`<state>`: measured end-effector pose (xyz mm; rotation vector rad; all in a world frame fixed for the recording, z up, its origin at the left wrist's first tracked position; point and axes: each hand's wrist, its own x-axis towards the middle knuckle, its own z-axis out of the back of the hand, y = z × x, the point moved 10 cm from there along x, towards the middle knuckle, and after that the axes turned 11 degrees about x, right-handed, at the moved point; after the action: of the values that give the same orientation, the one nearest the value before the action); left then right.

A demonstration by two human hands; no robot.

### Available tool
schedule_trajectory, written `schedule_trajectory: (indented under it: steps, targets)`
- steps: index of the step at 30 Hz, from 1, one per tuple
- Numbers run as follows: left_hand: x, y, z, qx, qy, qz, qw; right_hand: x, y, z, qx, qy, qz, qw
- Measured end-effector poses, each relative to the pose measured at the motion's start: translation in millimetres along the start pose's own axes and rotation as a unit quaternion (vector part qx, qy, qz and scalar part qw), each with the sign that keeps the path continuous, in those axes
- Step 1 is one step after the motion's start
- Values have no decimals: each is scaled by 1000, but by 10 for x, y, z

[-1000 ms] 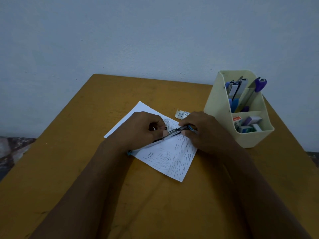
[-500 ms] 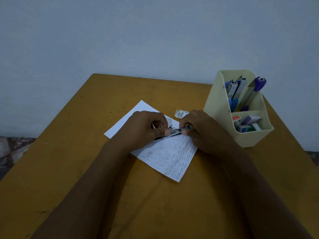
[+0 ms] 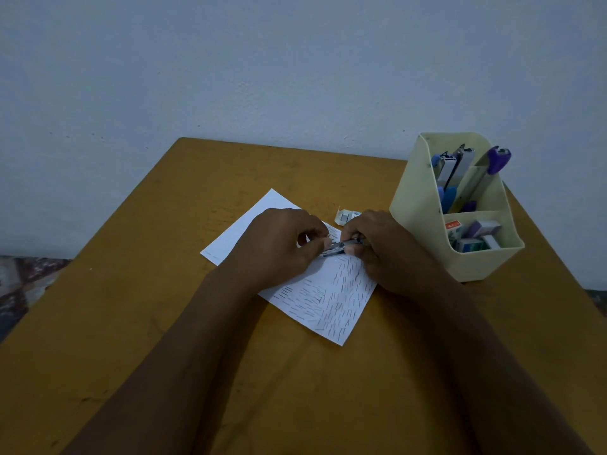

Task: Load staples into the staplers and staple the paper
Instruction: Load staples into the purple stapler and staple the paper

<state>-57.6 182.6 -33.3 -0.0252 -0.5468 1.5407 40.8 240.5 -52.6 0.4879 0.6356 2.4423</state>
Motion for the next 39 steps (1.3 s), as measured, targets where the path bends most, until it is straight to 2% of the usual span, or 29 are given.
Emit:
schedule_trajectory:
  steps: [4,16,22,25,30,33,39]
  targets:
    - [8,6,-30,17,7,10,1000,4,1,5,3,-9,1,1000]
    - [0,-62,-115,26,25,-34,999,12,-13,-11,9,-21,5,1000]
    - [-7,118,-61,19,48,9,999,-15,-10,94,64,-57,17,996]
    - [-8,273,-86,60,79,34,994,-30,-43,182,99,-92,8,991]
    - [-9,406,-40,116,78,59,988,-55,-119,291,181,-143,-29,973]
    - [-21,417,29,86,57,79,992,-74,-154,339,222,-169,-45,959]
    - [-40,373,288,-48,-23,112,992,-102,-182,427,253,-213,-43,943]
